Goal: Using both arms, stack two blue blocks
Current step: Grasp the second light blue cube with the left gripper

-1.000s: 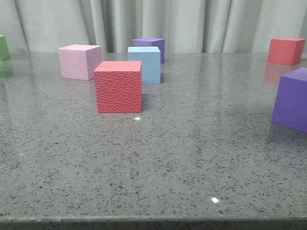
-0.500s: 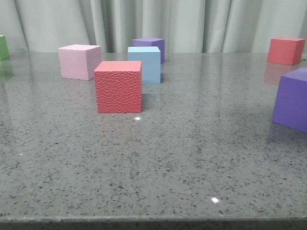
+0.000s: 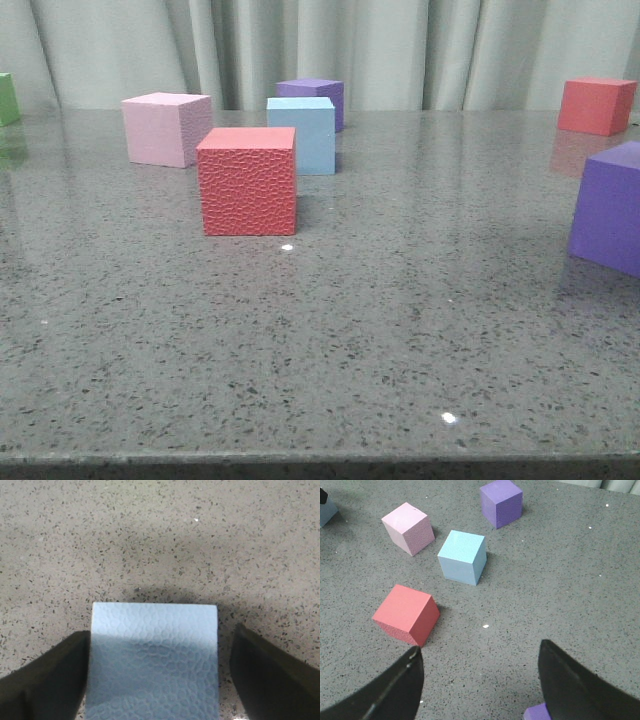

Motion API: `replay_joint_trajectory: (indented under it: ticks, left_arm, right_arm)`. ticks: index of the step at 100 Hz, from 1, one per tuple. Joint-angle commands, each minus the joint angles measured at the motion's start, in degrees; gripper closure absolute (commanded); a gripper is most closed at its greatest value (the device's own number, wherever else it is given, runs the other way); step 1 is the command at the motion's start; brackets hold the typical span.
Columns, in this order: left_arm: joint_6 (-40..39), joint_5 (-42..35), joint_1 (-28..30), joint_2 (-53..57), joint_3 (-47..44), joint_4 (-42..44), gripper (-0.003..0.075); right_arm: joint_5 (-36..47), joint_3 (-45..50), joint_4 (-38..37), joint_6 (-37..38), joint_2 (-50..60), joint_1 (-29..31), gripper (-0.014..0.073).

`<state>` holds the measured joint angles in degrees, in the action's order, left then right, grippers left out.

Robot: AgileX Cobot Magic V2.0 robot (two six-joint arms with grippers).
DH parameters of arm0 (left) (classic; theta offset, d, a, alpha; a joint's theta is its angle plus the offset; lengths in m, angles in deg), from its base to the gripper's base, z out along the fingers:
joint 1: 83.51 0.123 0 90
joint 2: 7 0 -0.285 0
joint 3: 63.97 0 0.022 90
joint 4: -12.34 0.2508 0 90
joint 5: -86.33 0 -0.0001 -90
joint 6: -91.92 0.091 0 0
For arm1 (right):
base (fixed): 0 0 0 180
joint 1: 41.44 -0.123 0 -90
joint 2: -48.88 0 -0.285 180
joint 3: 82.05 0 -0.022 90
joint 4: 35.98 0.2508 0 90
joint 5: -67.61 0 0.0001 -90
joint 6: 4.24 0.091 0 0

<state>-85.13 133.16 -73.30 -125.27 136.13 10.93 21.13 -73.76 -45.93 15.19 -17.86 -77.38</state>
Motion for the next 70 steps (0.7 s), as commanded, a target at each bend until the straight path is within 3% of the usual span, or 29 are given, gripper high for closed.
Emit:
replay_joint_trajectory:
  ticks: [1,46,70]
  left_arm:
    - [0.1,-2.9,0.1,3.2,2.0,-0.2,0.0223]
    - [0.1,-2.8,0.1,3.2,2.2,-0.2,0.0444]
    - [0.1,3.6,-0.1,3.2,9.4,-2.1,0.0469]
  right_arm:
    - [3.5,-1.5,-1.6,-0.1,0.9,0.1,0.0101]
    - [4.6,-1.5,-1.9,-0.1,1.1,0.1,0.0101]
    - [4.9,-1.4,-6.2,2.9,2.7,0.1,0.0101]
